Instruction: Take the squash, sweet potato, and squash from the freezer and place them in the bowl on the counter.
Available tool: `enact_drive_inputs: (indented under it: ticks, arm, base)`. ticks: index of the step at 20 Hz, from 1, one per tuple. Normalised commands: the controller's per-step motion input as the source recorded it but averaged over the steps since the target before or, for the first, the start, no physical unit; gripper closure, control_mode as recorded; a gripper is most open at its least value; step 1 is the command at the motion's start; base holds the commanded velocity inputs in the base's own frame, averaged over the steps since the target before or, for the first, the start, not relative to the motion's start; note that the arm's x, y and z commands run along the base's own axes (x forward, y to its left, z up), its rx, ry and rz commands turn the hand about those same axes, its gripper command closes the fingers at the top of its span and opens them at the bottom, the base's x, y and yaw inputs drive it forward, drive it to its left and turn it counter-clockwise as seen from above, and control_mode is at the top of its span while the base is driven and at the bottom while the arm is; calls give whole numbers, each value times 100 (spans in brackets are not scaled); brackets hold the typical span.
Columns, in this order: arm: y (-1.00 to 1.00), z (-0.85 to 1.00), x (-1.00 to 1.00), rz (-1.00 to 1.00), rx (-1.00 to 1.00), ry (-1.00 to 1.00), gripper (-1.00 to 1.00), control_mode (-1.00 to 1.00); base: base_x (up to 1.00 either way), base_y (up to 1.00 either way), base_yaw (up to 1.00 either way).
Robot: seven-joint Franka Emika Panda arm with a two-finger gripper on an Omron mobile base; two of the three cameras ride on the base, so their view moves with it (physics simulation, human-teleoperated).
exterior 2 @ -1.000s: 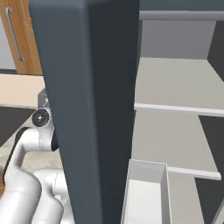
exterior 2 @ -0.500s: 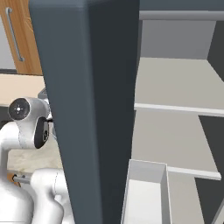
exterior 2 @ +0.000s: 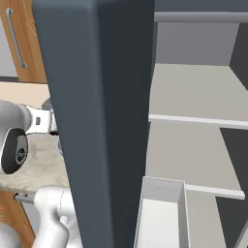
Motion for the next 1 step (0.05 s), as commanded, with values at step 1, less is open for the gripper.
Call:
enact_drive_inputs:
  ticks: [1]
  arm:
    - [-6,61,-89,-6,14,0,-100,-100]
  base:
    - [0,0,0]
